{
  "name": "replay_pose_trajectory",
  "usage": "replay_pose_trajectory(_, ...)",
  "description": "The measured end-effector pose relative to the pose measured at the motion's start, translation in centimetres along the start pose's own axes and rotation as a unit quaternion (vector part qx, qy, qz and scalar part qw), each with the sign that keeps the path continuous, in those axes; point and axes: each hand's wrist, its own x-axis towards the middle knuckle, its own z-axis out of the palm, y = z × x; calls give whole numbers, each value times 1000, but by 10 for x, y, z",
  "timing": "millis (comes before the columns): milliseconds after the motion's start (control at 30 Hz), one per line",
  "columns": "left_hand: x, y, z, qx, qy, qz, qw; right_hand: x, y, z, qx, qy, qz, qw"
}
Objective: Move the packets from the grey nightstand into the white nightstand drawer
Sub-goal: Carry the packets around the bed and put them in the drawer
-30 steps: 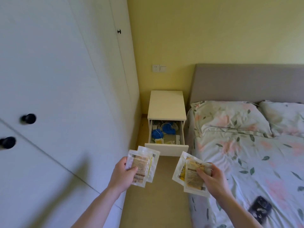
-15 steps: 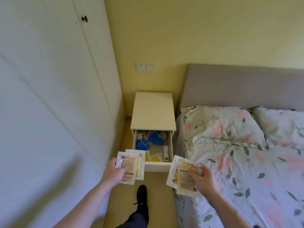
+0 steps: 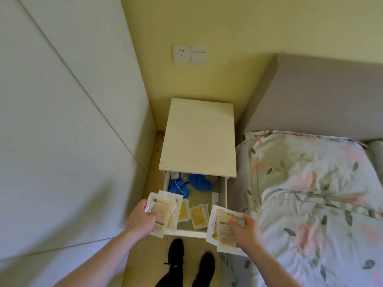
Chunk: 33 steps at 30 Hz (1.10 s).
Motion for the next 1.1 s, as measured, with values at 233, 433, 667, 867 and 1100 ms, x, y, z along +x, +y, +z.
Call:
replay_pose_trajectory(233, 90, -34, 57, 14, 10, -18, 1000, 140, 13, 73, -23, -35, 21, 999)
replay_pose_trajectory(433, 143, -70, 103, 28, 5, 10, 1000, 222, 45, 145, -100, -60, 17, 993)
replay_pose_trajectory(667, 185, -83, 147, 112, 3, 24, 993, 255, 83, 184, -175, -100, 39, 979)
replay_pose_trajectory(867, 201, -83, 152, 123, 11, -12, 992, 261, 88, 182, -205, -91, 17, 974)
replay_pose_trajectory(1100, 216, -84, 153, 101, 36, -39, 994, 267, 78, 203, -269, -199, -93, 938)
